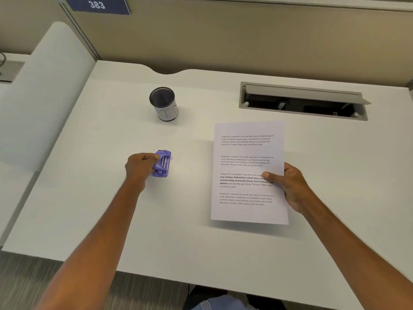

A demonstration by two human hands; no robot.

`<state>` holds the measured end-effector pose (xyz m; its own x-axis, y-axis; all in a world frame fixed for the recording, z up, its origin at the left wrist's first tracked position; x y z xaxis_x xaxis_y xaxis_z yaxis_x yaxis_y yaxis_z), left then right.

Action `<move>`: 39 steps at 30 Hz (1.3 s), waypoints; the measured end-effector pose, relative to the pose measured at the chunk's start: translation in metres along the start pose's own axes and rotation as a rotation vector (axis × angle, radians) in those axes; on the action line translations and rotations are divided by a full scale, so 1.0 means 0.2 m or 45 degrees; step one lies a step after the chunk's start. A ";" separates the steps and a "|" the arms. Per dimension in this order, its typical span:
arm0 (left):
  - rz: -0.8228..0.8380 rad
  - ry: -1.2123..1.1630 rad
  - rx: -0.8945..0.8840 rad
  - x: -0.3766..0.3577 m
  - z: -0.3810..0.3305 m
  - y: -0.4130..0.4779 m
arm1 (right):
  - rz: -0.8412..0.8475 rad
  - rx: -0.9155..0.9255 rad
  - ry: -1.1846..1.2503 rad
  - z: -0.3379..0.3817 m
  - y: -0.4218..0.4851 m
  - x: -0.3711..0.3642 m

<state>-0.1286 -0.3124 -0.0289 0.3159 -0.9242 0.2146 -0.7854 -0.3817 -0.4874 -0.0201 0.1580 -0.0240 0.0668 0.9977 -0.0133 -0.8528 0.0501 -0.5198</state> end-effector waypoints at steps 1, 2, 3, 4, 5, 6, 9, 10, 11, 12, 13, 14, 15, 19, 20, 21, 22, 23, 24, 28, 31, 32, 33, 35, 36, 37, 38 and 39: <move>0.009 -0.018 0.014 0.00 0.01 0.01 | -0.003 0.001 0.003 0.00 0.00 0.00; 0.024 -0.036 0.026 0.00 0.02 0.02 | -0.005 0.002 0.009 0.00 0.00 0.00; 0.041 -0.053 0.036 0.00 0.02 0.03 | -0.006 0.003 0.015 0.00 0.00 0.00; 0.058 -0.068 0.044 0.00 0.03 0.03 | -0.007 0.006 0.021 0.00 0.00 0.00; 0.075 -0.081 0.050 -0.01 0.03 0.03 | -0.012 0.007 0.026 0.00 0.00 0.00; 0.092 -0.095 0.051 -0.01 0.03 0.02 | -0.017 0.007 0.030 0.00 0.00 0.00; 0.133 -0.140 0.043 -0.04 0.02 0.00 | -0.020 0.004 0.040 0.00 0.00 0.01; 0.144 -0.157 0.042 -0.06 0.02 -0.01 | -0.018 0.006 0.045 -0.01 0.00 0.02; 0.157 -0.177 0.044 -0.08 0.01 -0.02 | -0.017 0.010 0.049 -0.01 0.00 0.03; 0.172 -0.197 0.048 -0.10 0.01 -0.04 | -0.017 0.015 0.053 -0.01 0.01 0.04; 0.190 -0.216 0.053 -0.13 0.00 -0.06 | -0.019 0.020 0.055 -0.01 0.00 0.05; 0.212 -0.236 0.054 -0.16 -0.01 -0.08 | -0.023 0.022 0.053 -0.01 0.00 0.06; 0.236 -0.255 0.053 -0.19 -0.01 -0.11 | -0.028 0.023 0.052 -0.01 0.00 0.07; 0.334 -0.319 0.052 -0.34 -0.02 -0.25 | -0.039 0.032 0.050 -0.02 -0.02 0.15; 0.359 -0.332 0.056 -0.39 -0.01 -0.29 | -0.046 0.032 0.054 -0.02 -0.03 0.17; 0.382 -0.344 0.060 -0.44 0.00 -0.33 | -0.053 0.031 0.058 -0.02 -0.04 0.19; 0.405 -0.354 0.062 -0.48 0.01 -0.37 | -0.060 0.028 0.060 -0.02 -0.05 0.22; 0.425 -0.360 0.065 -0.53 0.02 -0.40 | -0.069 0.026 0.060 -0.02 -0.06 0.25; 0.441 -0.363 0.069 -0.58 0.03 -0.43 | -0.077 0.025 0.057 -0.02 -0.07 0.28; 0.488 -0.360 0.100 -0.76 0.06 -0.55 | -0.114 0.029 0.051 -0.03 -0.14 0.42; 0.506 -0.350 0.114 -0.88 0.09 -0.62 | -0.131 0.013 0.048 -0.06 -0.18 0.53; 0.509 -0.350 0.117 -0.92 0.10 -0.65 | -0.136 0.003 0.045 -0.07 -0.19 0.57; 0.509 -0.350 0.122 -0.96 0.11 -0.67 | -0.141 -0.007 0.037 -0.08 -0.21 0.61; 0.511 -0.342 0.131 -1.03 0.13 -0.71 | -0.153 -0.031 0.020 -0.11 -0.23 0.67; 0.517 -0.333 0.138 -1.07 0.14 -0.73 | -0.162 -0.043 0.015 -0.12 -0.24 0.70; 0.528 -0.325 0.145 -1.11 0.16 -0.74 | -0.175 -0.055 0.015 -0.14 -0.25 0.74; 0.540 -0.318 0.150 -1.14 0.17 -0.76 | -0.185 -0.065 0.015 -0.15 -0.26 0.77; 0.547 -0.315 0.153 -1.17 0.18 -0.77 | -0.193 -0.074 0.015 -0.16 -0.26 0.78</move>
<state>-0.0620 -0.0382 -0.0349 0.1061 -0.9683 -0.2263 -0.8099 0.0478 -0.5846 0.0517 0.3102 -0.0268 0.1985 0.9783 0.0593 -0.8012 0.1968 -0.5651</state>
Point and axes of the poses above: each hand's wrist, its own y-axis towards the middle knuckle, its own x-axis out of the back of the hand, z = x × y, the point moved 6 cm from there along y, towards the middle knuckle, and after that the axes turned 15 degrees about -y, right-handed, at the moved point
